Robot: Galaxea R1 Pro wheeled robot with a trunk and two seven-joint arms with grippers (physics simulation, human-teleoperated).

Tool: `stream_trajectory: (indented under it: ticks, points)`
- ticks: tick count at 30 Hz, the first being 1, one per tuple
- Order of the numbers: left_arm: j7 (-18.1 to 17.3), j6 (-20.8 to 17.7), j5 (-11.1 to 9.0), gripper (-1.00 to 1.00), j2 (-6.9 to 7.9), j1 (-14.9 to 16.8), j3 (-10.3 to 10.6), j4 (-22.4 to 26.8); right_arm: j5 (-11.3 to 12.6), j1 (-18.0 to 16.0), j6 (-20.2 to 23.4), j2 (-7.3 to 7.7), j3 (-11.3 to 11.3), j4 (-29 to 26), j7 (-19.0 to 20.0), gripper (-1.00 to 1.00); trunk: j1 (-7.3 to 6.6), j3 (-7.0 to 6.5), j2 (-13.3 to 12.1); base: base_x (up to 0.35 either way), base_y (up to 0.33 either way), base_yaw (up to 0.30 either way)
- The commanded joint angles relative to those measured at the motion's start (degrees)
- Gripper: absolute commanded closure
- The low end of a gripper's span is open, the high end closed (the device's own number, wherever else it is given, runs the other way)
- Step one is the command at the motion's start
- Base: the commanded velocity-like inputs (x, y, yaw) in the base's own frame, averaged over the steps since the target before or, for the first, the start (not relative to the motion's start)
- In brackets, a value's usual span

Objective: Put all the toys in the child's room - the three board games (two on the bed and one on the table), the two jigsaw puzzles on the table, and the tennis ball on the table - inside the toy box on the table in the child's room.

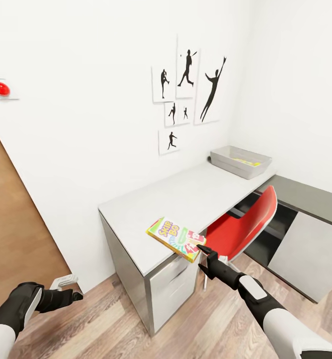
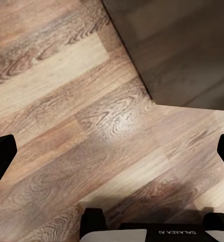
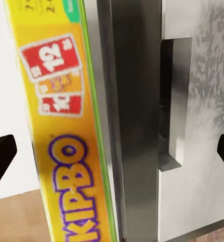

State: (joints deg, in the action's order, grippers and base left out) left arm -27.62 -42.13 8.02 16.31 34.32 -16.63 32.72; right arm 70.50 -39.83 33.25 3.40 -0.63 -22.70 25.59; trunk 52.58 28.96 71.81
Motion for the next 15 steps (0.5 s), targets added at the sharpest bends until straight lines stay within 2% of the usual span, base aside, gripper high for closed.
stream_trajectory:
  ticks: [1,4,10,15]
  points:
    - [-0.5,-0.2,0.6,-1.0,-0.05,0.0,-0.3,0.1,0.3,0.0,0.2,0.03,-0.1,0.0,0.1,-1.0,0.0,0.06,0.0,0.0,0.0,0.0]
    - [-0.5,-0.2,0.6,-1.0,-0.05,0.0,-0.3,0.1,0.2,0.0,0.2,0.03,-0.1,0.0,0.1,-1.0,0.0,0.06,0.0,0.0,0.025,0.0]
    - [-0.5,-0.2,0.6,-1.0,-0.05,0.0,-0.3,0.1,0.1,0.0,0.2,0.03,-0.1,-0.1,0.1,-1.0,0.0,0.06,0.0,0.0,0.154,0.0]
    - [-0.5,-0.2,0.6,-1.0,-0.05,0.0,-0.3,0.1,0.1,0.0,0.2,0.03,-0.1,-0.1,0.1,-1.0,0.0,0.06,0.0,0.0,0.035,0.0]
